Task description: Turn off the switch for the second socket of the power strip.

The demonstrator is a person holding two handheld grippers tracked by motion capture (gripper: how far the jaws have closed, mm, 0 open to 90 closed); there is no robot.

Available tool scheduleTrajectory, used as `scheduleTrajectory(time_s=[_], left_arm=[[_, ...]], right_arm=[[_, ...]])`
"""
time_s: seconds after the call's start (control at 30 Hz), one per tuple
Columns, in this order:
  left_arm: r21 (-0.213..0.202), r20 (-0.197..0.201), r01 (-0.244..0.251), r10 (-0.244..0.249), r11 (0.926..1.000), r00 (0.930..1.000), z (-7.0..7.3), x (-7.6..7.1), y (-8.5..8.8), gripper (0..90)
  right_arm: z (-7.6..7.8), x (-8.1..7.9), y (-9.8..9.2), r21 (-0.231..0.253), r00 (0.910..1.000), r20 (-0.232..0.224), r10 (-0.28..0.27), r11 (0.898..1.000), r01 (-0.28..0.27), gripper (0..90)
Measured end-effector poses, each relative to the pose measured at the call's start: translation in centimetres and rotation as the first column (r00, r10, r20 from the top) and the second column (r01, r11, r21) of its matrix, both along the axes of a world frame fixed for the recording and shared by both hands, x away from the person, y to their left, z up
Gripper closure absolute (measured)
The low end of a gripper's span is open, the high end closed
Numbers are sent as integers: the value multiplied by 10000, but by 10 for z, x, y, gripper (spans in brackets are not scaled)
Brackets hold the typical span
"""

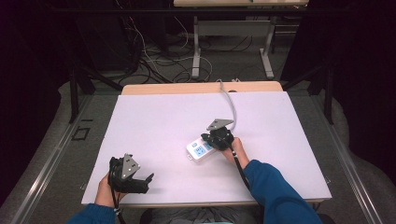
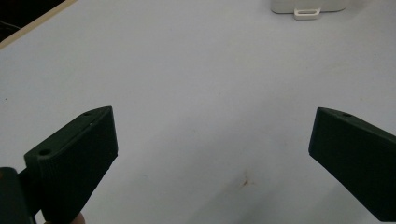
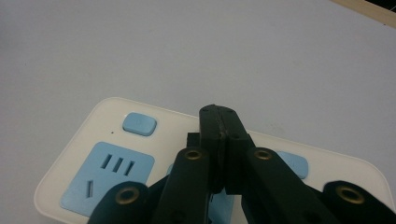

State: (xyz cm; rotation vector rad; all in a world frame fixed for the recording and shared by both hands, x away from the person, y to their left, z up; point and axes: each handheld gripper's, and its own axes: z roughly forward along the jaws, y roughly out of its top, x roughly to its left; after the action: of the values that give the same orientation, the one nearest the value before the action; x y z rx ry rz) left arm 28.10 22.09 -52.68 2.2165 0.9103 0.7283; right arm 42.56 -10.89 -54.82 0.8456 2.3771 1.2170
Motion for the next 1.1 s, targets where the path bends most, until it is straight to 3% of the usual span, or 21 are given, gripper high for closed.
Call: scheduleTrajectory(time_s=[0.7,1.1], left_arm=[[-4,1,1,-1,10000,10000,0,0,0,12],[4,-4,-6,6,10000,10000,0,0,0,11]], right_arm=[[0,0,-1,-93,9998,-194,34,10000,-35,900],[-1,0,-1,18,10000,-68,-29,10000,29,900]])
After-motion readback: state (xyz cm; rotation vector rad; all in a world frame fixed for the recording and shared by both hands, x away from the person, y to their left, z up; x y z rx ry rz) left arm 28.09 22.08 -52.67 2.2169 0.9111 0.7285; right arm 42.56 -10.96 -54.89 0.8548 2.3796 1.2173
